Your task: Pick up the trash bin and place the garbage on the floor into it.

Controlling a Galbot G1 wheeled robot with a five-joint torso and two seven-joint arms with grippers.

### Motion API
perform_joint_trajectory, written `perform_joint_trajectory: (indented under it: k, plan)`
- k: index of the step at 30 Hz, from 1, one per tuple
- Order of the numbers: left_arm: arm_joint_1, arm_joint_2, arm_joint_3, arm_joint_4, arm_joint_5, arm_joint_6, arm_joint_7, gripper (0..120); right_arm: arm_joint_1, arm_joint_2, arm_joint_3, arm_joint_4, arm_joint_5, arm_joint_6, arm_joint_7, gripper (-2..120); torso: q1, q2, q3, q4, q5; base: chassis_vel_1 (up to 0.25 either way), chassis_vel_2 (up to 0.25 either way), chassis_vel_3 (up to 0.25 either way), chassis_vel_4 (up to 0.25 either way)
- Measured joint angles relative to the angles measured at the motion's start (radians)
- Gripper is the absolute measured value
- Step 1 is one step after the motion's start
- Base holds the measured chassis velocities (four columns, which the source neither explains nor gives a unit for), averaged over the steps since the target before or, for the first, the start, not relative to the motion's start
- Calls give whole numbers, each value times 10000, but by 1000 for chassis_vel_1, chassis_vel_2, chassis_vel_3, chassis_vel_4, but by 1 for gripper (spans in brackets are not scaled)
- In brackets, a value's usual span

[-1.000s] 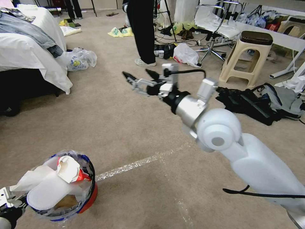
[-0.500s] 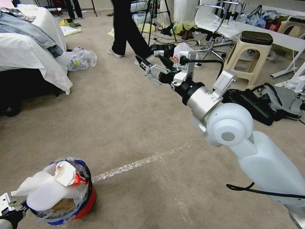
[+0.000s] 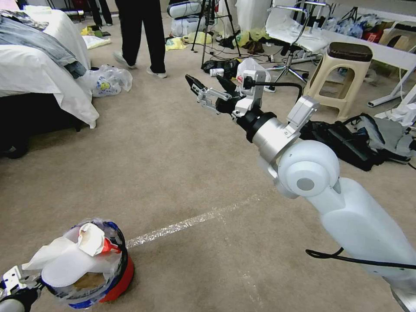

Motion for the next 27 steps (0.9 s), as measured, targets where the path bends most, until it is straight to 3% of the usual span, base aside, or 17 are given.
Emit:
perform_joint_trajectory:
  k: [14, 16, 21, 27]
  plan:
    - [-75, -217, 18, 160, 332, 0, 164, 2, -66, -77, -61, -146, -222, 262, -215, 100, 0, 0, 0, 0, 0, 0, 0, 0, 0]
    - [-24, -257, -24, 106, 354, -5, 217, 15, -64, -68, -78, -179, -247, 282, -244, 100, 0, 0, 0, 0, 0, 0, 0, 0, 0]
    - [89, -237, -105, -22, 348, -5, 226, 26, -60, -43, -102, -185, -268, 292, -256, 100, 0, 0, 0, 0, 1, 0, 0, 0, 0]
    - [462, -125, -310, -322, 263, -6, 225, 54, -21, 40, -115, -175, -279, 302, -258, 100, 0, 0, 0, 0, 1, 0, 0, 0, 0]
